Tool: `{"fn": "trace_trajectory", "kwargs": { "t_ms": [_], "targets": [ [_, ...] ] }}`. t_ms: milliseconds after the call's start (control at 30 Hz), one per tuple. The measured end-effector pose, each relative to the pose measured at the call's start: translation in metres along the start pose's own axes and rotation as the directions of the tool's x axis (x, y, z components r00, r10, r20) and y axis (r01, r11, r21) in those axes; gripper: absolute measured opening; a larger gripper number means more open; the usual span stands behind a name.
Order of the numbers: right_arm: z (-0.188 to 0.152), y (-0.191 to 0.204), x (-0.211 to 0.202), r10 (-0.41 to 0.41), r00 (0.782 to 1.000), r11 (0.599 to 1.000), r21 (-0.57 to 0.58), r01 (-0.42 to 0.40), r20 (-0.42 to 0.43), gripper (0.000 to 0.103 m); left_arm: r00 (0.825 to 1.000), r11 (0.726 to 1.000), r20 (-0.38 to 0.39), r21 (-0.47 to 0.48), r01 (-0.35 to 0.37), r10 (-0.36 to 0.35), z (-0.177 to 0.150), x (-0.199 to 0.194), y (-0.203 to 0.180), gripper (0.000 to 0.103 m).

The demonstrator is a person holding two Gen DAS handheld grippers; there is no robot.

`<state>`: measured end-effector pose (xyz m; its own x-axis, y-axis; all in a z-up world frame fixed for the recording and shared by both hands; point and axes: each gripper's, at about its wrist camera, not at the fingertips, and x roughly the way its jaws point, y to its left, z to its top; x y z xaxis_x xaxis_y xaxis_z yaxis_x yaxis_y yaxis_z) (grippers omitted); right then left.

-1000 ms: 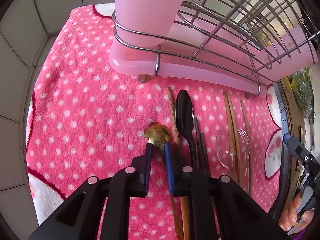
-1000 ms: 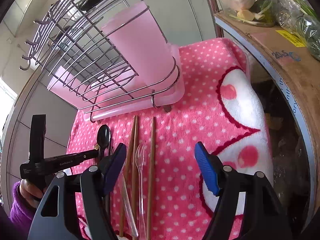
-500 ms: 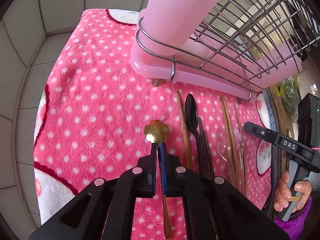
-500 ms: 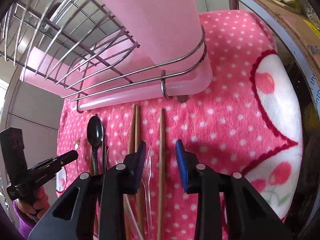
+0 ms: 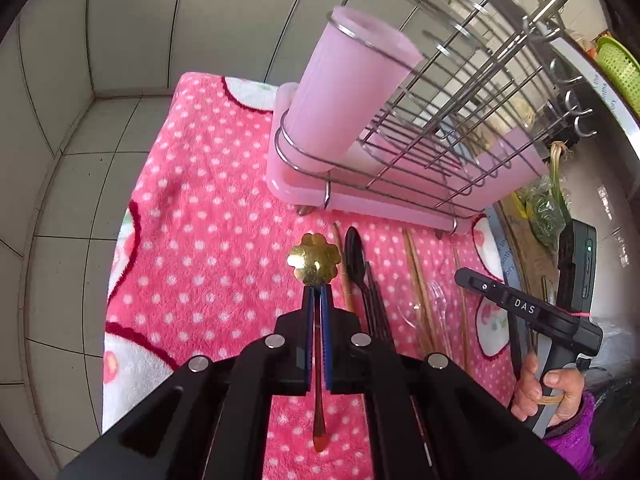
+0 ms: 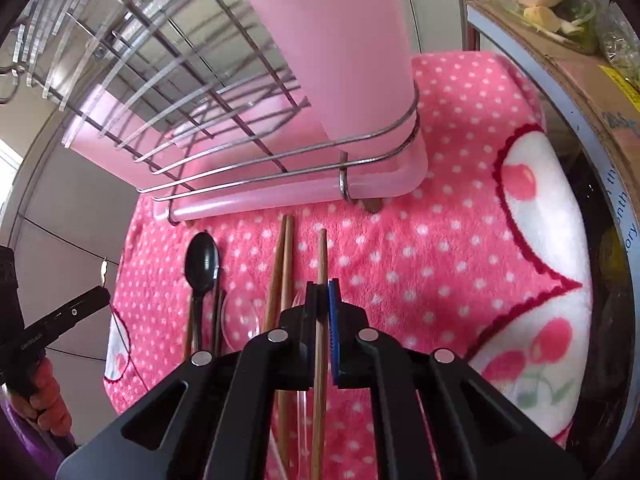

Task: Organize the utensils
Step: 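Lift the gold spoon with the left tool and carry it over the pink cup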

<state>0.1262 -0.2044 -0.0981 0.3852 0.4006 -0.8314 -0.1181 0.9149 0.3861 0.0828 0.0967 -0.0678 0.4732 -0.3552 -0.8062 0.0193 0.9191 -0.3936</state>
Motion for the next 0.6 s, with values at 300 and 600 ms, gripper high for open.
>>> {"fn": "trace_trajectory", "kwargs": {
  "t_ms": [300, 600],
  "targets": [
    [-0.018, 0.015, -0.104, 0.031, 0.957, 0.996, -0.093, -0.004, 0.29, 0.006, 0.974, 0.998, 0.222, 0.047, 0.03, -0.04, 0.0, -0.067, -0.032, 0.0],
    [-0.003, 0.015, -0.176, 0.093, 0.889, 0.991, -0.127, -0.04, 0.448, 0.006, 0.931, 0.994, 0.36, 0.107, 0.024, -0.061, 0.01, -0.119, -0.051, 0.0]
  ]
}}
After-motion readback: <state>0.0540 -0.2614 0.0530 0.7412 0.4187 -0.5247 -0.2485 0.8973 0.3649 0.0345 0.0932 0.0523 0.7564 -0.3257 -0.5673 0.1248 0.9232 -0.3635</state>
